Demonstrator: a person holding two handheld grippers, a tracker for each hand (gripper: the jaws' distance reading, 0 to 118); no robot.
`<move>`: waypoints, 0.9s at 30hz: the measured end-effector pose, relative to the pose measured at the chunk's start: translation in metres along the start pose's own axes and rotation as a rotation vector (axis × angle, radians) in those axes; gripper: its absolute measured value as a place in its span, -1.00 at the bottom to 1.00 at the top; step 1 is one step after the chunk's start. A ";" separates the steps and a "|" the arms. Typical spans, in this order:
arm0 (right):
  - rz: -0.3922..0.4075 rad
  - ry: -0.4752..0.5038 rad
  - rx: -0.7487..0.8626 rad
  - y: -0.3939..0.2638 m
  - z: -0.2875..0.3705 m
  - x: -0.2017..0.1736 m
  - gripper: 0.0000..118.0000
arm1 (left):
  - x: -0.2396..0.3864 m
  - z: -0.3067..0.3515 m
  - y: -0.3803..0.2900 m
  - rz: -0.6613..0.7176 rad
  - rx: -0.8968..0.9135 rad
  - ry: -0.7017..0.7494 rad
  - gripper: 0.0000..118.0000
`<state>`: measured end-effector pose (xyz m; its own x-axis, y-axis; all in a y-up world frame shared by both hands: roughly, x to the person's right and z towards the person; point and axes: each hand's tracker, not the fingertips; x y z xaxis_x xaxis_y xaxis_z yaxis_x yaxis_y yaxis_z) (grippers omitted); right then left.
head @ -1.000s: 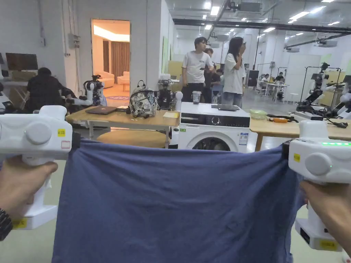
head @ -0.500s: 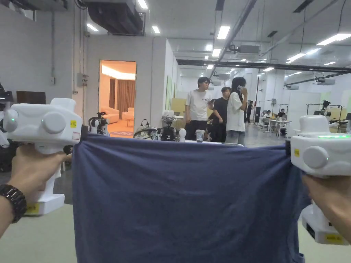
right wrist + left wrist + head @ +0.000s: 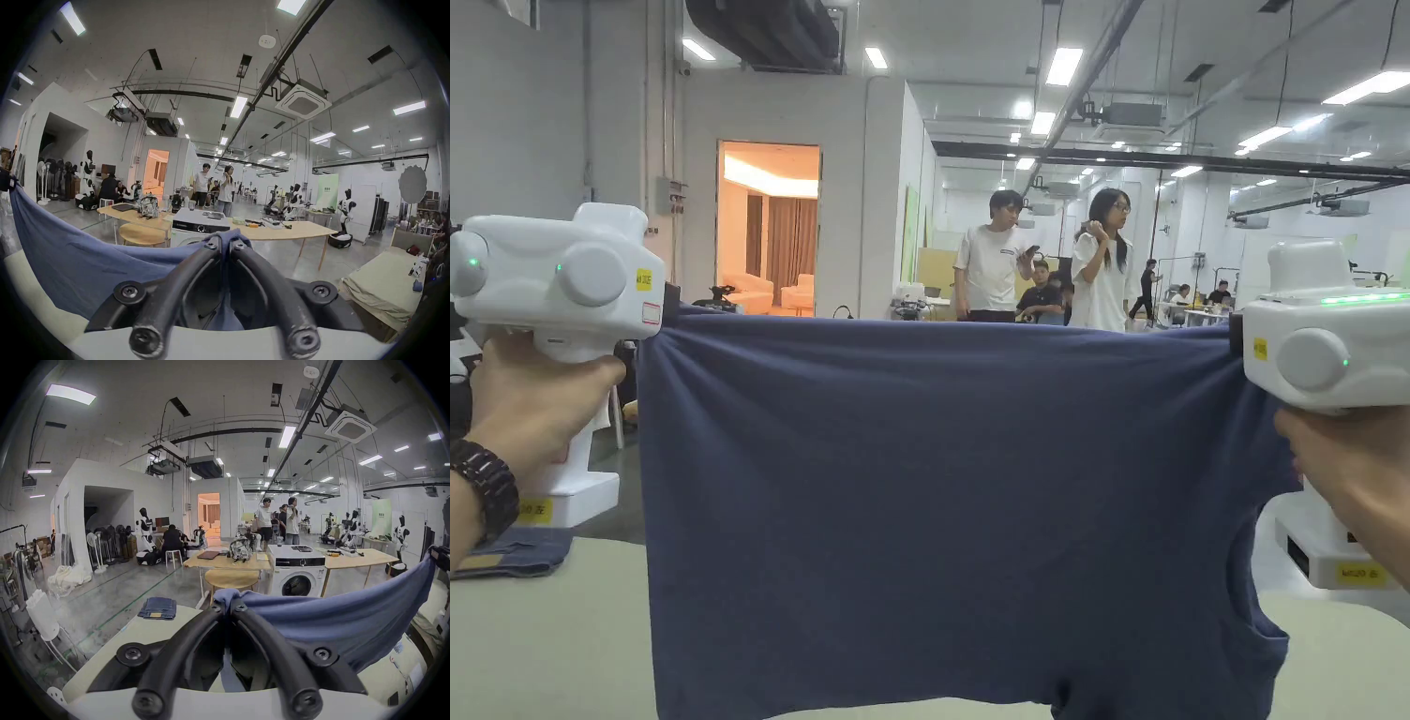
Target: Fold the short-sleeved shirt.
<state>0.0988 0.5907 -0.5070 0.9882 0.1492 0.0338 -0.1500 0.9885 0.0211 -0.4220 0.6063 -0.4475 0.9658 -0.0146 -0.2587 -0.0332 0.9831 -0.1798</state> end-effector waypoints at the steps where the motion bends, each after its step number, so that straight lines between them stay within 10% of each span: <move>1: 0.003 0.004 -0.004 -0.009 0.001 -0.001 -0.95 | 0.001 0.000 -0.007 0.002 -0.002 0.002 -1.00; 27: -0.038 0.079 -0.228 -0.187 0.190 0.006 -0.95 | -0.033 0.116 -0.222 0.053 -0.183 -0.087 -1.00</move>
<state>0.1276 0.4015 -0.3211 0.9937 0.1043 -0.0415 -0.1107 0.9724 -0.2055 -0.4166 0.4094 -0.2894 0.9798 0.0601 -0.1909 -0.1234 0.9324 -0.3397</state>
